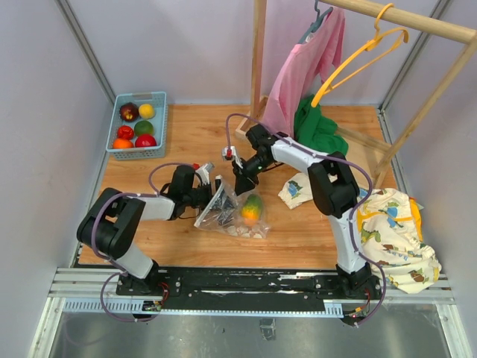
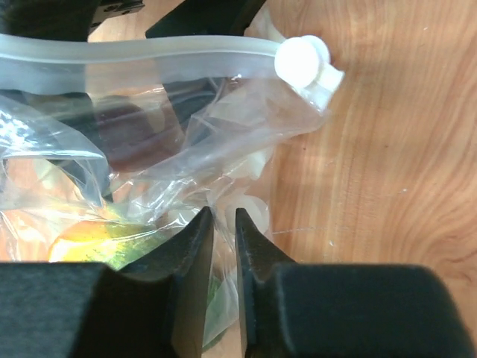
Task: Open the zip-top bag and remove the fake food
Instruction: Pick up the fake vegetable from the zipper food storage bag.
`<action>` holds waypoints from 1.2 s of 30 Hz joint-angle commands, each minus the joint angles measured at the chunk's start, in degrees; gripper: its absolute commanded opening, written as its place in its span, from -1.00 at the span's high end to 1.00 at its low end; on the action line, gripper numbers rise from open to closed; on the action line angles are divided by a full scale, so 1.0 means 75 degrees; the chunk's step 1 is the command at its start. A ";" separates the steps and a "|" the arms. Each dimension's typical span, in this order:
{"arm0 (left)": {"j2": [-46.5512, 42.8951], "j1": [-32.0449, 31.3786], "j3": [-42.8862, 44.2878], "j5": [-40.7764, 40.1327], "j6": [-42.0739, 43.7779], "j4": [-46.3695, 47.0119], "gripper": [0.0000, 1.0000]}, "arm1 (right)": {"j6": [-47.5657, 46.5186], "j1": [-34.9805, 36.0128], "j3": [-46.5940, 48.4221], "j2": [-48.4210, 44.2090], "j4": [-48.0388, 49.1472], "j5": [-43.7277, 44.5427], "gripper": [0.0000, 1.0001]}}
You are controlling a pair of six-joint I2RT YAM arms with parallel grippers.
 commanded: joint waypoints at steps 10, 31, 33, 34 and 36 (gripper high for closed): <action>-0.1098 -0.0013 0.0738 -0.0495 0.1451 -0.2814 -0.51 | -0.0391 -0.0202 -0.0420 -0.1255 0.0095 0.0523 0.10; -0.1321 -0.0287 0.0662 -0.0365 0.1100 -0.3111 -0.45 | -0.3297 0.1039 -0.3529 -0.3531 -0.0481 -0.0193 0.22; -0.1298 -0.0303 0.0650 -0.0348 0.1064 -0.3126 -0.45 | -0.2543 0.1269 -0.3936 -0.3708 0.0506 0.0227 0.01; -0.1292 -0.0321 0.0623 -0.0347 0.1031 -0.3114 -0.45 | -0.2277 0.1354 -0.4071 -0.3805 0.0845 0.0408 -0.07; -0.1281 -0.0370 0.0540 -0.0336 0.0962 -0.3062 -0.45 | -0.1779 0.1483 -0.4226 -0.3833 0.1304 0.0747 -0.16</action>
